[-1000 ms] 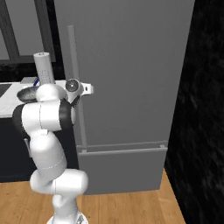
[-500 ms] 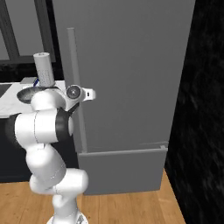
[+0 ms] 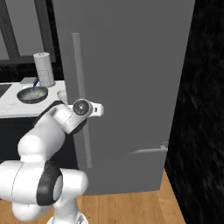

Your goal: Grab a lemon wedge from the fridge and one ice cube from the ice bowl, and put them in the glass of lemonade.

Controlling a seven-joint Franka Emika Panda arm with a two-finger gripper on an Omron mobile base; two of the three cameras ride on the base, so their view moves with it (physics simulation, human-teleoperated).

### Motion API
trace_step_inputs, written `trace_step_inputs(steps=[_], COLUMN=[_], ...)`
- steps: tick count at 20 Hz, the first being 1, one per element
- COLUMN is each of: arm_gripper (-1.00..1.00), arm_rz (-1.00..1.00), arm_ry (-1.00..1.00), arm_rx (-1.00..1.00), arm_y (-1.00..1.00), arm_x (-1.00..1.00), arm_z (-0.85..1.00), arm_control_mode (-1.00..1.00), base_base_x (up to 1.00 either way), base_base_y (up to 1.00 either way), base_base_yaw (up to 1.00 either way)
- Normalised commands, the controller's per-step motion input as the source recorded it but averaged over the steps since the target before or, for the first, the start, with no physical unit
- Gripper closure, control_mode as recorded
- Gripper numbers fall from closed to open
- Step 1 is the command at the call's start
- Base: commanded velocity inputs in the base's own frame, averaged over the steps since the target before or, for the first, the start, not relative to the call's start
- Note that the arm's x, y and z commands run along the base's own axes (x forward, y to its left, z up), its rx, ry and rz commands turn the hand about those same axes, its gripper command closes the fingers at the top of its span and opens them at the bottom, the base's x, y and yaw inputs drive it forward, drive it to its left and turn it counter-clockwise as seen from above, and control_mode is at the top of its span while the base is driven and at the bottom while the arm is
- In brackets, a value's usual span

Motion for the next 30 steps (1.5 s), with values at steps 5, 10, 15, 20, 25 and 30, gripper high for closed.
trace_step_inputs(steps=[5, 10, 15, 20, 25, 30], arm_gripper=[1.0, 1.0, -1.0, -1.0, -1.0, -1.0], arm_rz=[-0.09, -0.12, -0.08, -0.01, 0.04, 0.05], arm_ry=[0.22, 0.29, 0.29, 0.08, -0.02, -0.09], arm_rx=[0.08, 0.07, 0.05, 0.04, 0.0, -0.08], arm_y=[-1.0, -1.0, -1.0, -0.92, -0.22, 0.51], arm_x=[-1.0, -0.99, -0.69, -0.8, -0.92, -0.33], arm_z=[0.0, 0.0, 0.03, 0.32, 0.76, 0.67], arm_control_mode=[-1.0, -1.0, -1.0, -1.0, -1.0, -1.0], base_base_x=[0.0, 0.0, 0.0, 0.0, 0.0, 0.0], base_base_y=[0.0, 0.0, 0.0, 0.0, 0.0, 0.0], base_base_yaw=[0.0, 0.0, 0.0, 0.0, 0.0, 0.0])
